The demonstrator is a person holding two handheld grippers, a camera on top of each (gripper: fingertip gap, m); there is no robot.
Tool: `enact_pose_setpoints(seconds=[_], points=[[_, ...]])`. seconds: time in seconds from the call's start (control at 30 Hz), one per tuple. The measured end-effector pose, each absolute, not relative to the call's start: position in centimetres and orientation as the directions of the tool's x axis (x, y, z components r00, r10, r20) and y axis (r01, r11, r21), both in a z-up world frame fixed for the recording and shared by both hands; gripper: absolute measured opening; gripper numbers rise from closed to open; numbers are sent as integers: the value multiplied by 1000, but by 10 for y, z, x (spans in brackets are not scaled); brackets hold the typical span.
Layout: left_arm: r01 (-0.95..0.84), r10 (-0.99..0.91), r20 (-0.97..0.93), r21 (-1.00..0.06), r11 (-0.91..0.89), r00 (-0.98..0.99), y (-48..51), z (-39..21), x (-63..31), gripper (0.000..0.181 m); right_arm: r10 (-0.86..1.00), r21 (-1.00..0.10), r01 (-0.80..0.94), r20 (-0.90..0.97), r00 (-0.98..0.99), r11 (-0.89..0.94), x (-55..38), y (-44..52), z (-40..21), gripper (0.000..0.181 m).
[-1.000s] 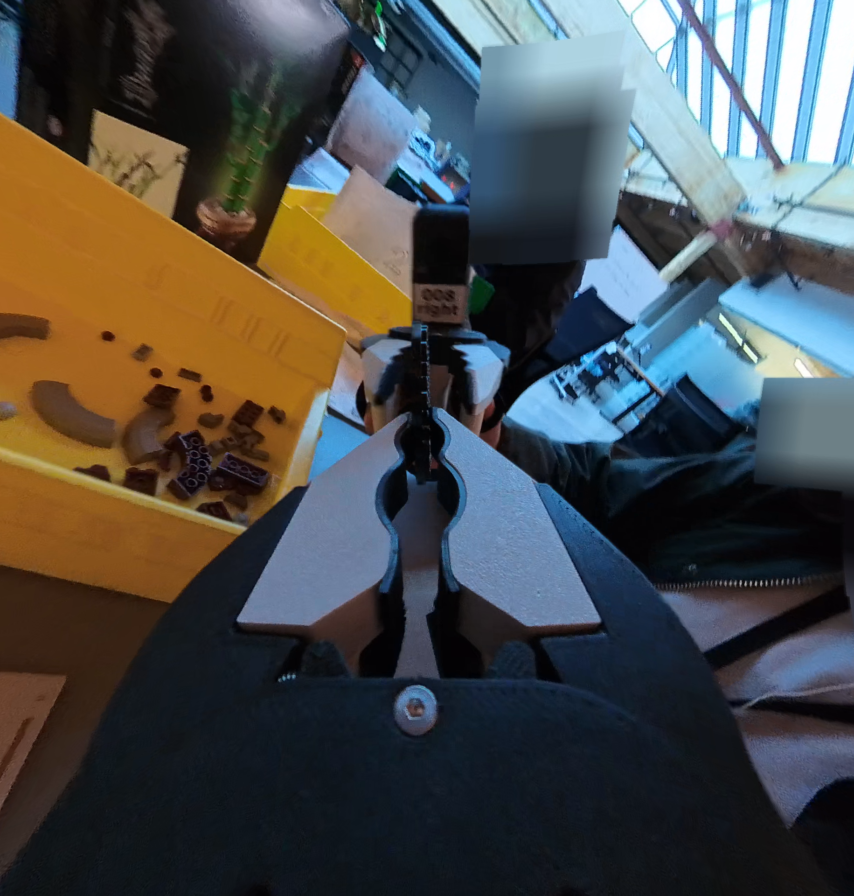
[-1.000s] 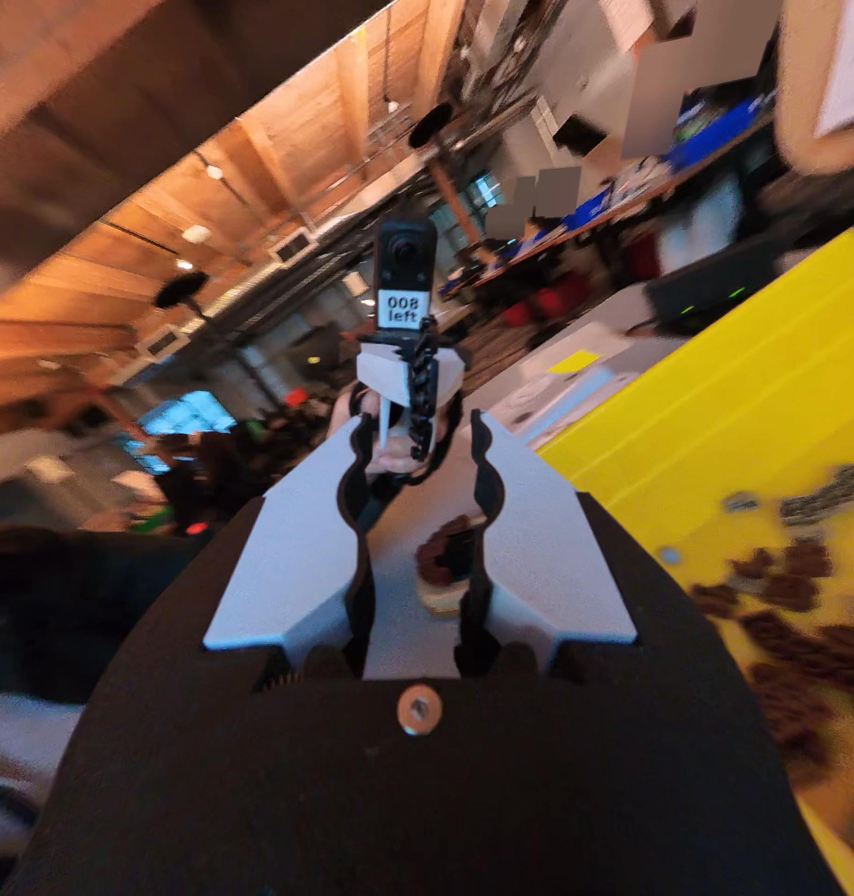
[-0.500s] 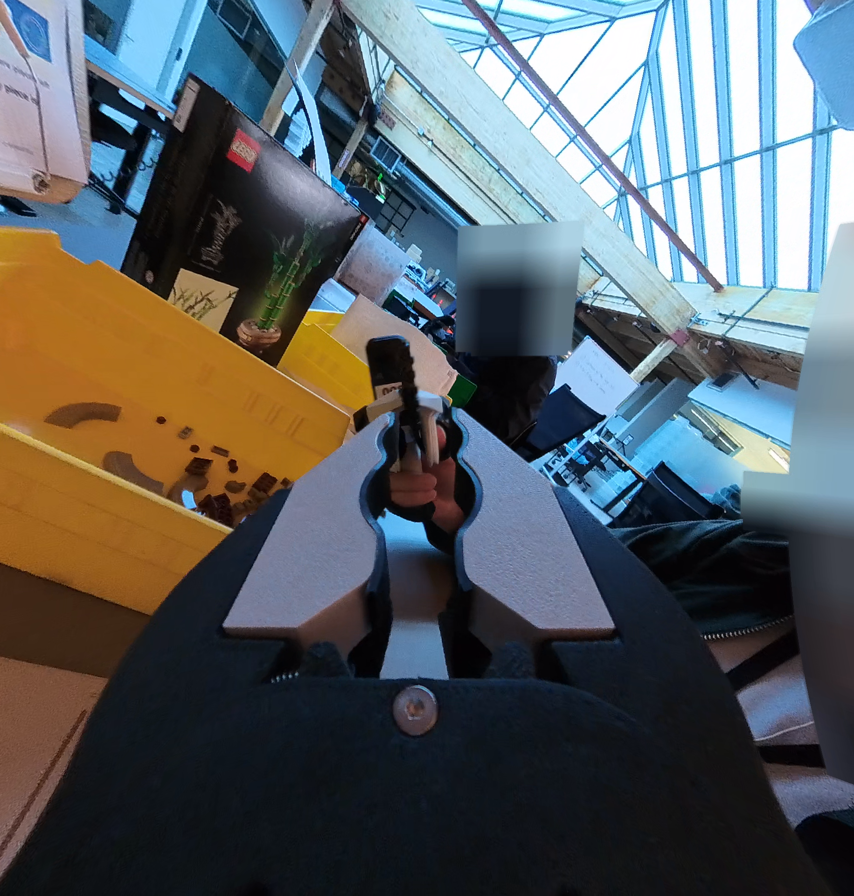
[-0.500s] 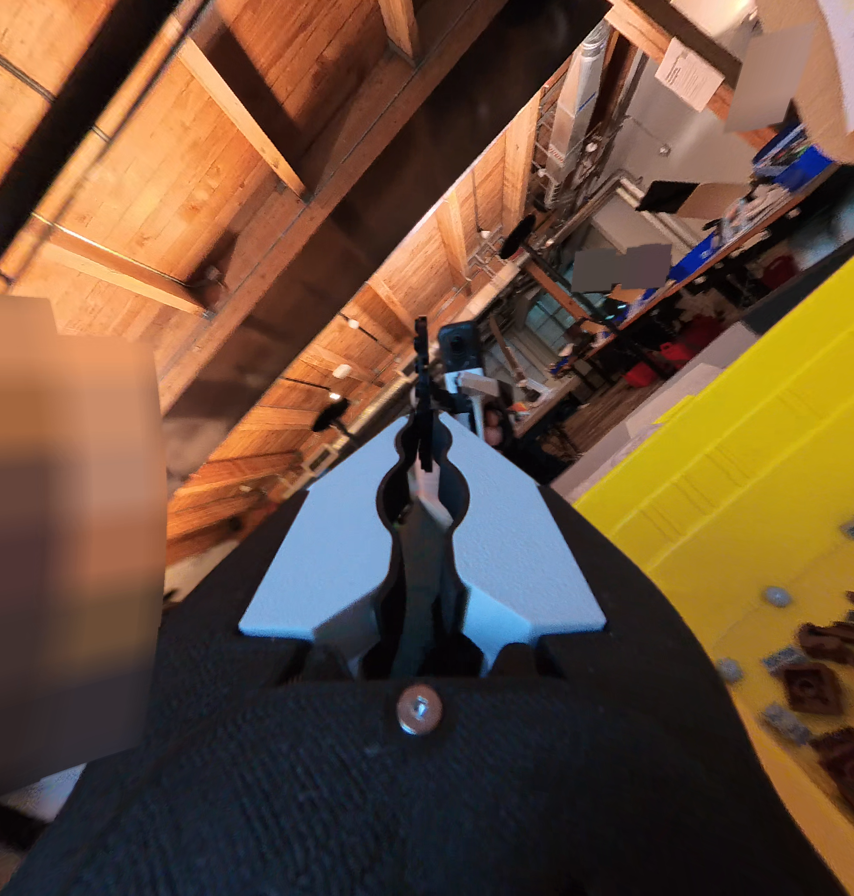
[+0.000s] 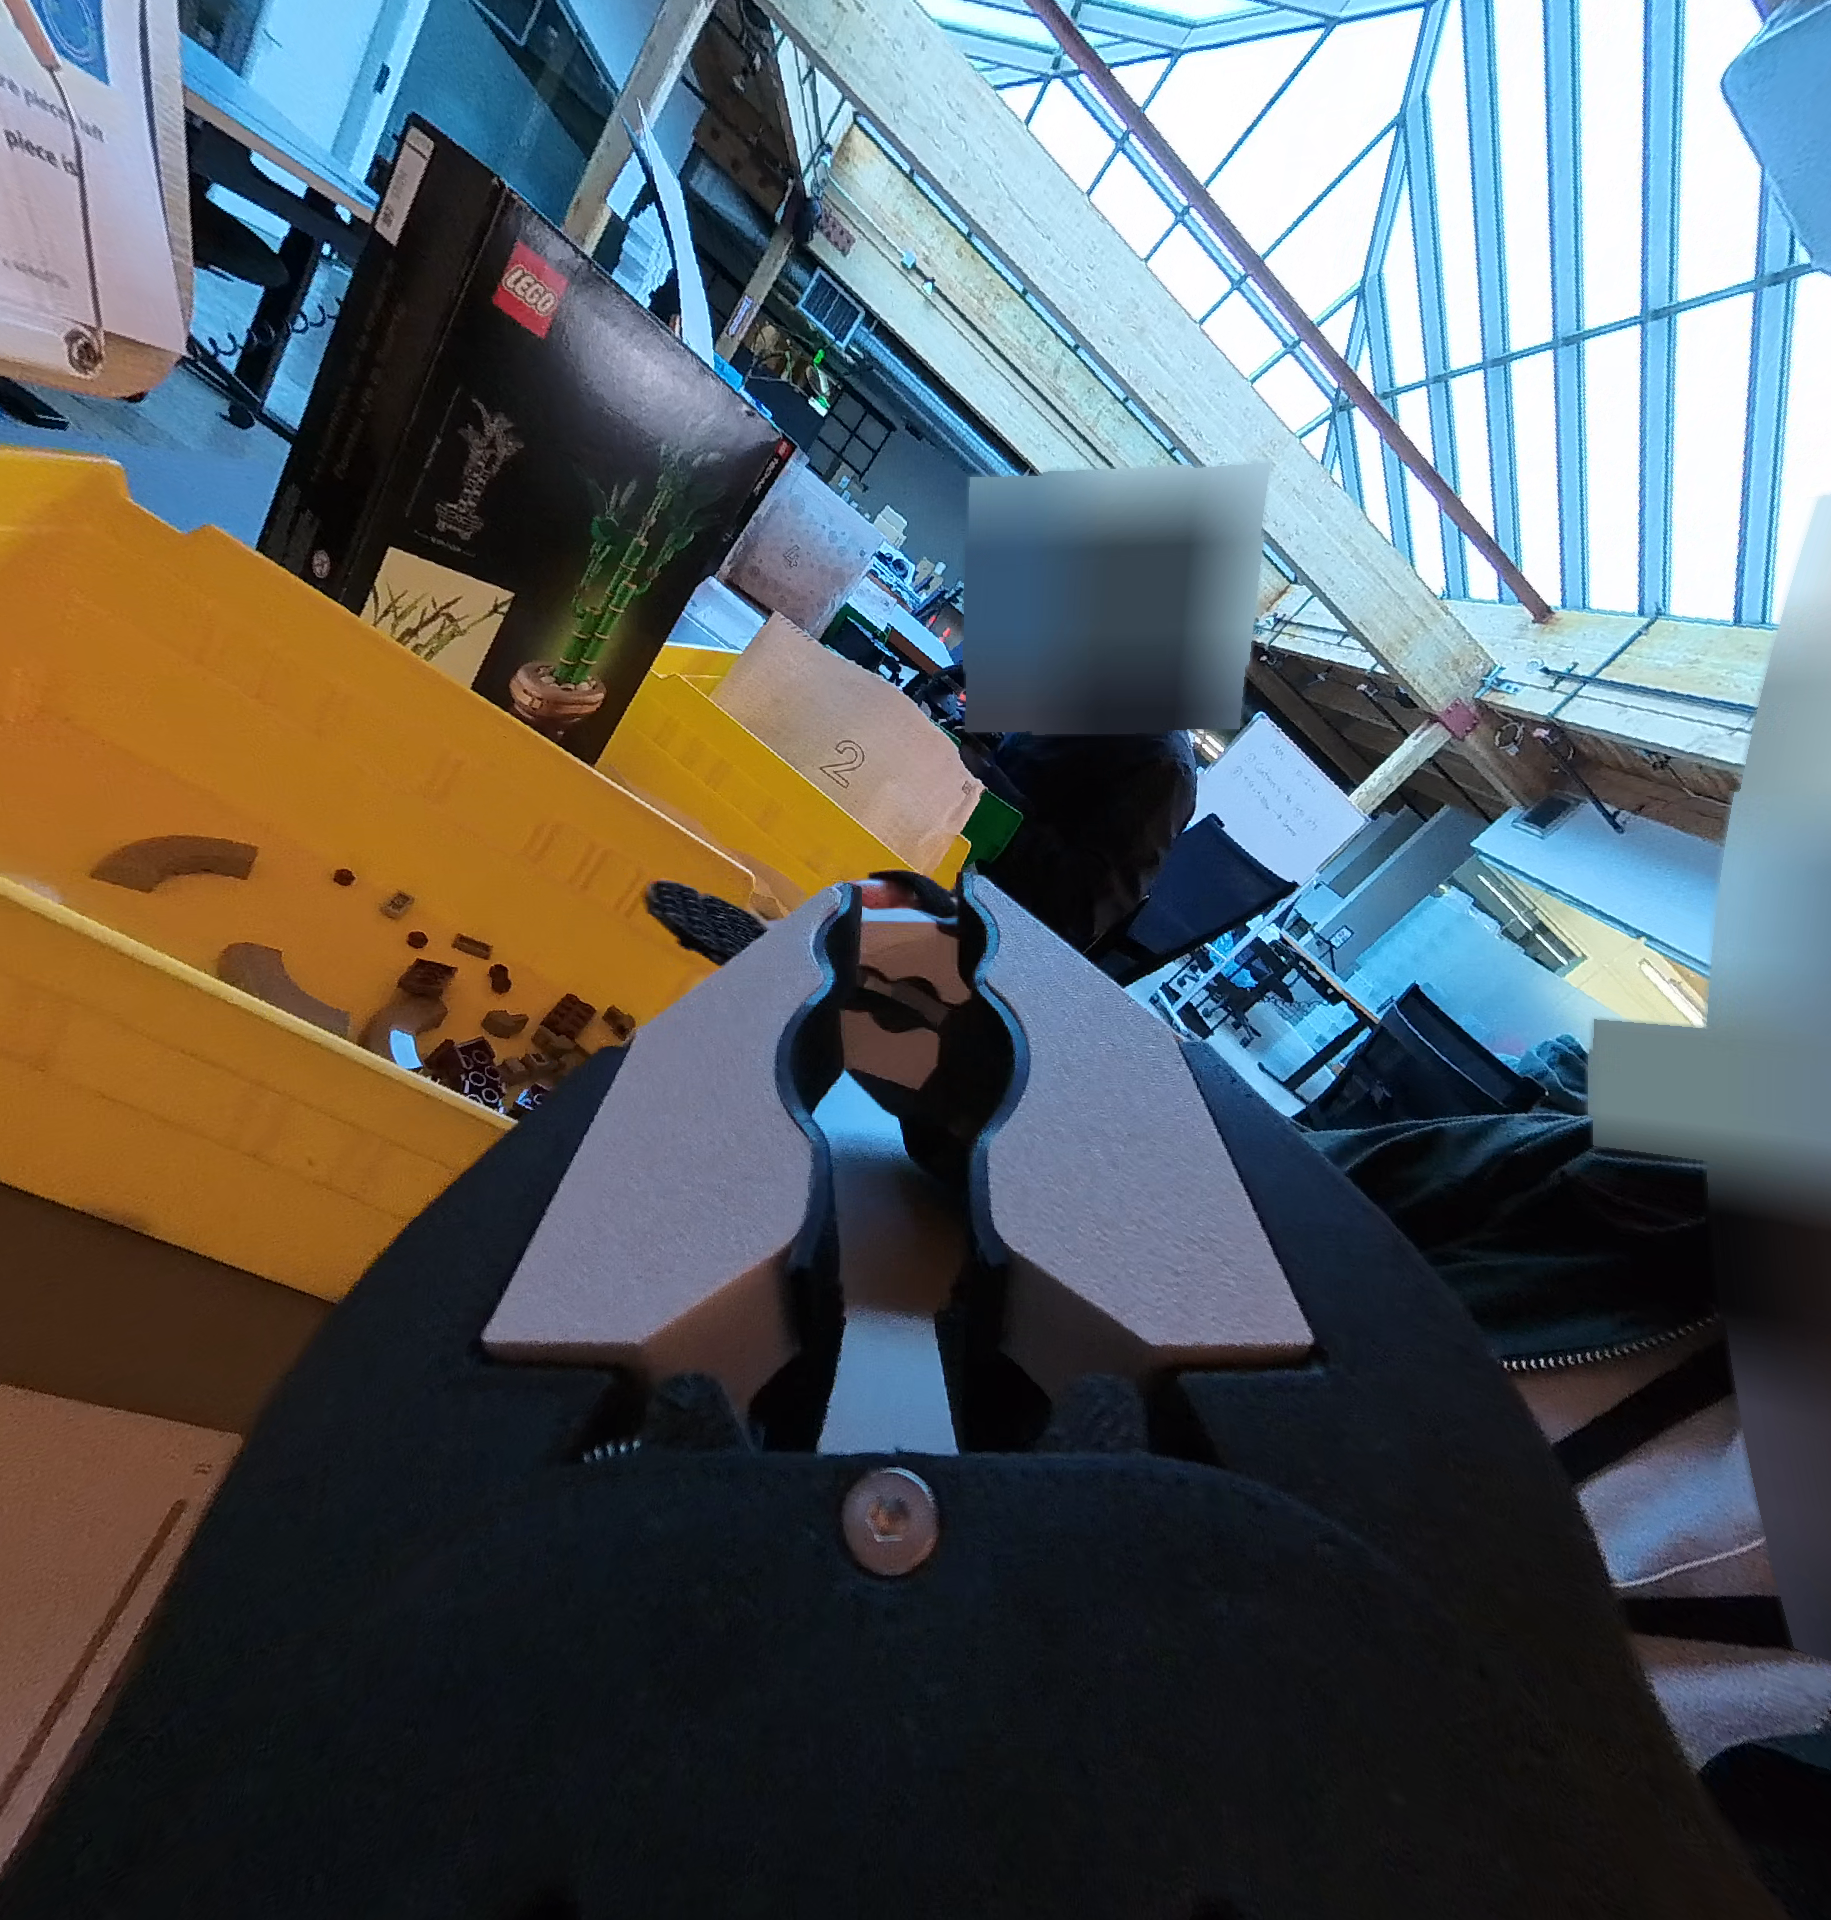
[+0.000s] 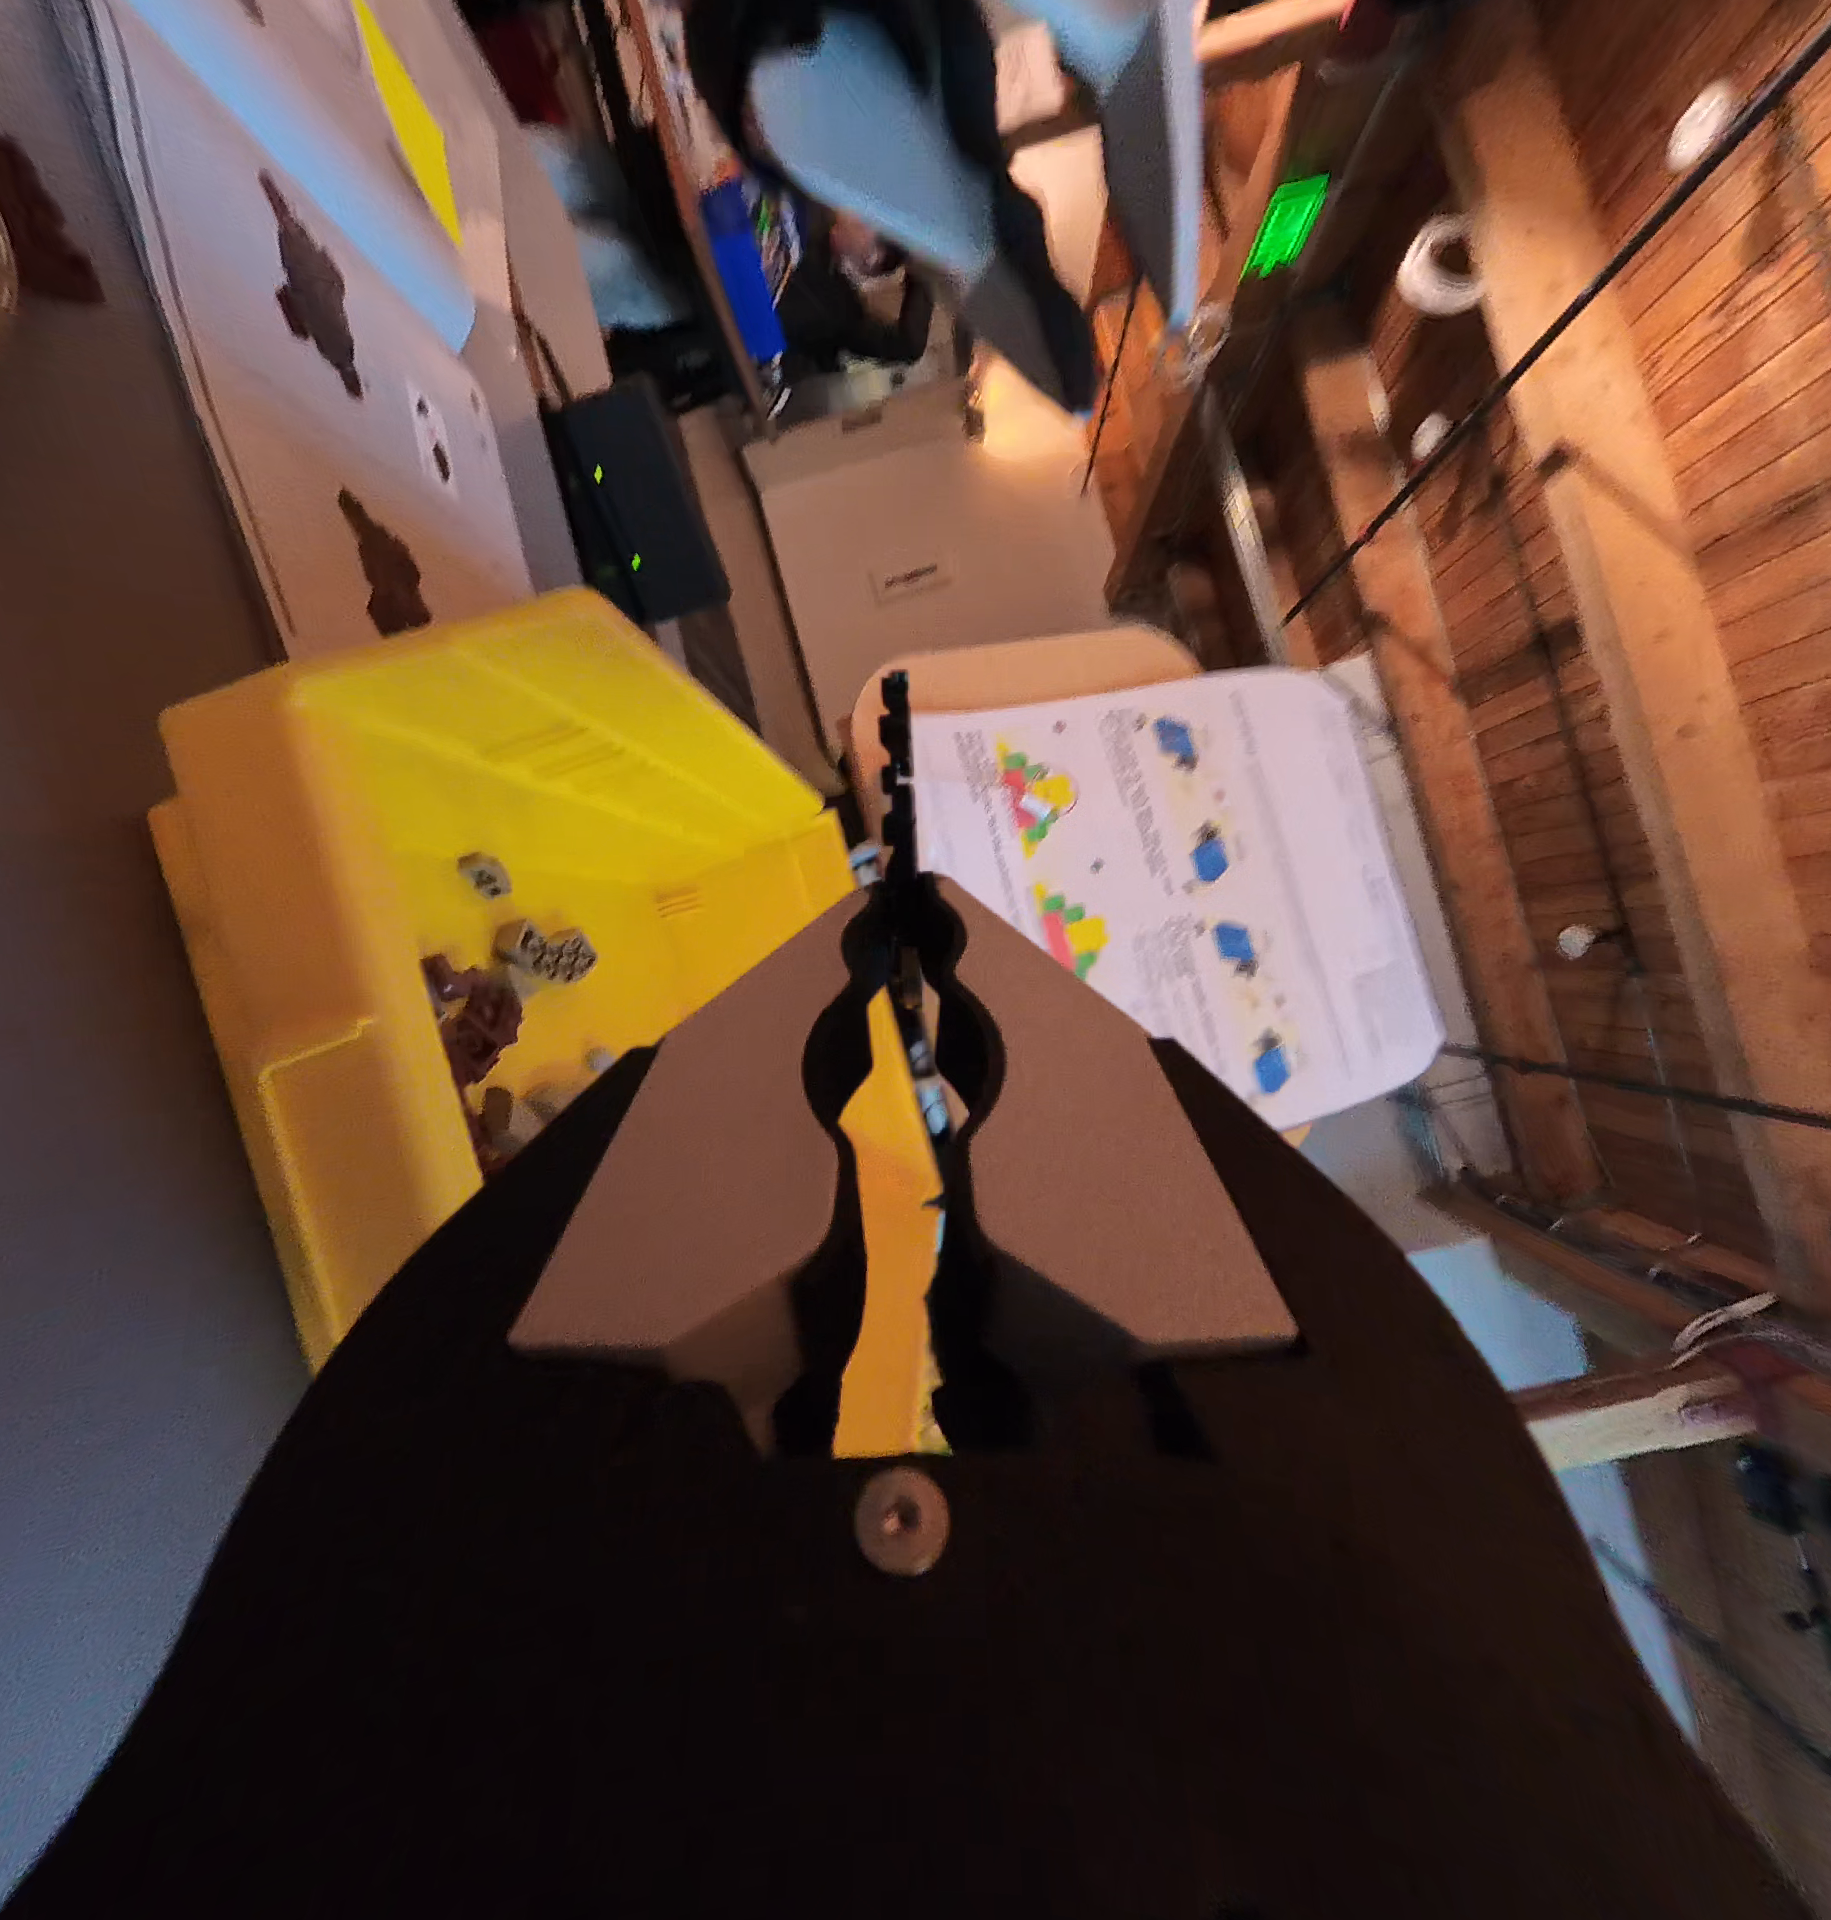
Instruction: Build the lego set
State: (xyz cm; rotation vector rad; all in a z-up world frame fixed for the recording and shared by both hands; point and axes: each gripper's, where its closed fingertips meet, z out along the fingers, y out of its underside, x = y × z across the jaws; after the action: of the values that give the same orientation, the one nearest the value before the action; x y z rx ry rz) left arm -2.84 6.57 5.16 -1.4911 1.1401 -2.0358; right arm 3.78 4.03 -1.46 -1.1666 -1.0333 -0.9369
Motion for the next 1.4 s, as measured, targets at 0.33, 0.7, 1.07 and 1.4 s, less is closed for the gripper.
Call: enact_pose_setpoints(seconds=[0.33, 0.7, 1.07, 1.4], points=[[-188, -685, 630, -770, -609, -366, 66, 45, -27, 16, 441, -936, -202, -317, 839, -289, 54, 52, -37, 2], [-220, -687, 633, -772, -597, -358, 63, 39, -25, 15, 377, -507, -621, -861, 341, -597, 29, 45, -25, 2], [-228, -703, 635, -772, -593, -320, 72, 34, -28, 17, 95, -644, -437, -621, 778, -628, 72, 84, -91, 27], [-252, -767, 584, -810, -530, -266, 79, 37, -43, 18, 574, -994, 105, 81, 815, -9, -17, 39, 0, 47]])
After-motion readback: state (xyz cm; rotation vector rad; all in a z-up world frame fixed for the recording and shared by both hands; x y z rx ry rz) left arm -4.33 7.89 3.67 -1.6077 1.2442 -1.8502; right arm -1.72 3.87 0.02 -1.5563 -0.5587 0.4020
